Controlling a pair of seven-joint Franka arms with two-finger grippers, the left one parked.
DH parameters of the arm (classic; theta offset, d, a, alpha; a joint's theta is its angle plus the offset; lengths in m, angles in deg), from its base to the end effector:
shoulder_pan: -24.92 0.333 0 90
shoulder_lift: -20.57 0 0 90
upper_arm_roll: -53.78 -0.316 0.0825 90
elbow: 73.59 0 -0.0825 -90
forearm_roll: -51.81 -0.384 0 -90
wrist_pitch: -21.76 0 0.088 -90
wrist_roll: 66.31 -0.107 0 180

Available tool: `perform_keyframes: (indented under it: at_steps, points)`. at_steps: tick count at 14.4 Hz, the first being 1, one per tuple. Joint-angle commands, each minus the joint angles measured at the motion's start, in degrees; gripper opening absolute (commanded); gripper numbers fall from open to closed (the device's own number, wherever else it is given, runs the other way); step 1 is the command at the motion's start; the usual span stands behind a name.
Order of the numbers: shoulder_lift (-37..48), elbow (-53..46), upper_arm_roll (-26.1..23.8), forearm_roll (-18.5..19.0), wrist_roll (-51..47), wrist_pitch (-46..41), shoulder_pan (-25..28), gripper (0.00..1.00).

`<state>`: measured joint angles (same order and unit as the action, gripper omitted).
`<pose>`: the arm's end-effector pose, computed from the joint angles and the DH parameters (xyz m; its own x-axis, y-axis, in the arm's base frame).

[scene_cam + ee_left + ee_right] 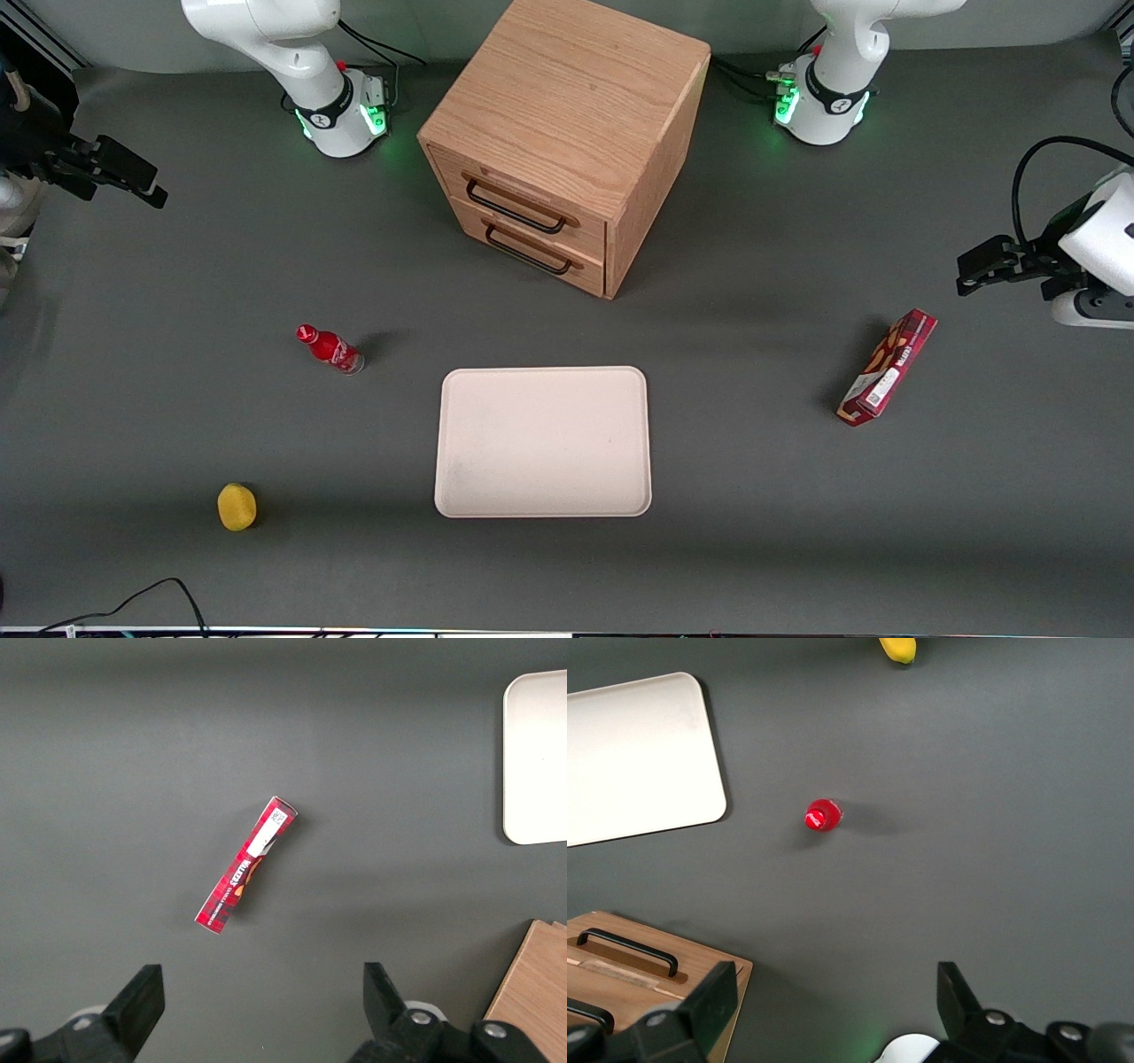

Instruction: Open upper drawer

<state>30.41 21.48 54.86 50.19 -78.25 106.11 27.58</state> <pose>0.4892 0.0158 0.6643 0.9840 -0.1767 -0.0215 -0.1772 -0.9838 -0.0275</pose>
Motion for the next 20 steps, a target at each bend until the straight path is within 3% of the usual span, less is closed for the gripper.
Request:
perform_keyframes:
  at_steps: [1, 9, 14, 17, 20]
  points:
    - [-0.09, -1.37, 0.24, 1.09, -1.51, -2.33, 0.42, 1.00]
    - [0.09, -2.34, 0.24, 0.91, -4.16, -4.71, 0.59, 1.00]
    - [-0.53, -5.50, -6.60, -0.75, -0.29, -9.46, 0.94, 1.00]
    - [-3.94, -9.00, -11.35, -10.22, 1.73, -9.02, 1.46, 1.00]
    - [-7.81, -12.00, -15.22, -13.67, 14.80, -8.59, 1.64, 1.00]
